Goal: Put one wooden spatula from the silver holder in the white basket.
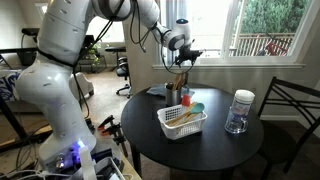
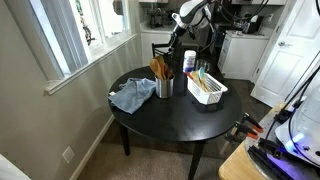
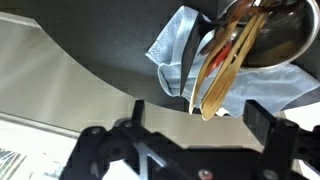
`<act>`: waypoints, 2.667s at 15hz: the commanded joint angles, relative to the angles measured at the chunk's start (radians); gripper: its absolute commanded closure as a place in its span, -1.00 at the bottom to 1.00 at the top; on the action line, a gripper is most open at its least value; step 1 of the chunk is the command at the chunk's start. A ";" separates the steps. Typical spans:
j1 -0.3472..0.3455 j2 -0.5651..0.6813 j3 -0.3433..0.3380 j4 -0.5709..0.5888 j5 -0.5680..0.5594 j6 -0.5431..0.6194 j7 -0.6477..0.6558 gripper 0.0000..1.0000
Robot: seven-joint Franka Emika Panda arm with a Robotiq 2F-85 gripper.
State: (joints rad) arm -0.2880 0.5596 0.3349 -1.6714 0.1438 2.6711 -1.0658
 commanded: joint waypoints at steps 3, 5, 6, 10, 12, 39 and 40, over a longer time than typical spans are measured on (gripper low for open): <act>0.026 -0.004 -0.022 0.003 0.025 -0.002 -0.014 -1.00; 0.006 0.015 0.008 0.024 0.047 -0.023 -0.061 -1.00; 0.006 0.034 0.015 0.044 0.051 -0.035 -0.073 -1.00; 0.018 0.093 0.036 0.115 0.052 -0.104 -0.165 -1.00; 0.017 0.127 0.048 0.159 0.058 -0.156 -0.232 -1.00; 0.044 0.433 0.047 0.554 0.183 -0.396 -0.532 -1.00; 0.048 0.435 0.048 0.558 0.182 -0.397 -0.538 -1.00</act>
State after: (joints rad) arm -0.2463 0.9757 0.3744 -1.1526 0.2923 2.3049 -1.5416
